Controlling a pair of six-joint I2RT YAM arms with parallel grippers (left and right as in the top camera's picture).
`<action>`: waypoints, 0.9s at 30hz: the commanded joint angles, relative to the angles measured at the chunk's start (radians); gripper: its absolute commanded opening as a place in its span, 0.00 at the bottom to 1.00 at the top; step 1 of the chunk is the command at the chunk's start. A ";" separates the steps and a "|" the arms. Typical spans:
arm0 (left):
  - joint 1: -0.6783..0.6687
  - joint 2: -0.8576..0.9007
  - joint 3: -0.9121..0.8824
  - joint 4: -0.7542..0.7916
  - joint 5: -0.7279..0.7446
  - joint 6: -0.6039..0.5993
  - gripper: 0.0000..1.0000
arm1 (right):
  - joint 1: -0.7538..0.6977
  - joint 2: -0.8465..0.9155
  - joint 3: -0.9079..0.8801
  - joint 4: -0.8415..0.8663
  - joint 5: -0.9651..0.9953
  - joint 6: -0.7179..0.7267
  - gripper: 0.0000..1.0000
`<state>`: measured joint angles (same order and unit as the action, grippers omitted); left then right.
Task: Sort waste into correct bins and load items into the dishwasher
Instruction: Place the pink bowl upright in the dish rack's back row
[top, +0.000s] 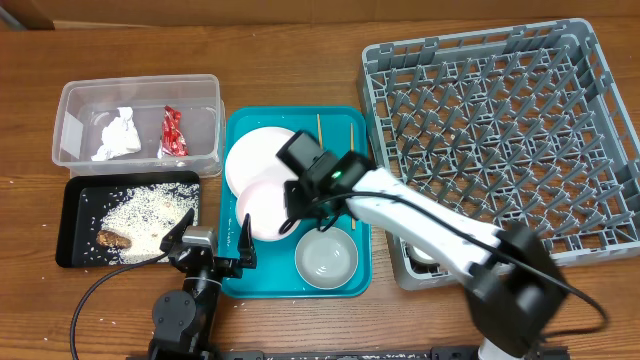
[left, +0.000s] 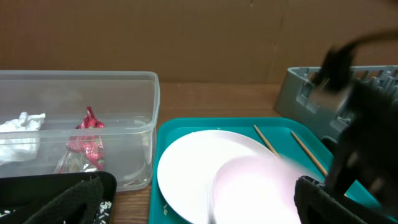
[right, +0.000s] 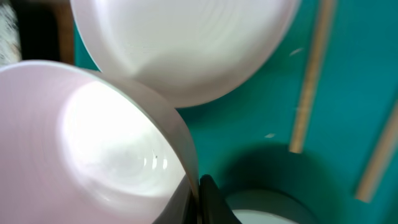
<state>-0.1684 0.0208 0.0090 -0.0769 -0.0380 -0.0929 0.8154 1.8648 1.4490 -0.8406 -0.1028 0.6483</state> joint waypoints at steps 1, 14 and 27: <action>0.005 -0.002 -0.003 0.003 0.006 0.026 1.00 | -0.034 -0.156 0.084 -0.086 0.286 -0.020 0.04; 0.005 -0.002 -0.004 0.003 0.006 0.026 1.00 | -0.234 -0.214 0.088 -0.186 1.418 -0.108 0.04; 0.005 -0.002 -0.004 0.003 0.006 0.026 1.00 | -0.453 0.012 0.088 -0.084 1.276 -0.395 0.04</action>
<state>-0.1684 0.0208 0.0090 -0.0769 -0.0380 -0.0929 0.3542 1.8721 1.5204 -0.9371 1.1782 0.2989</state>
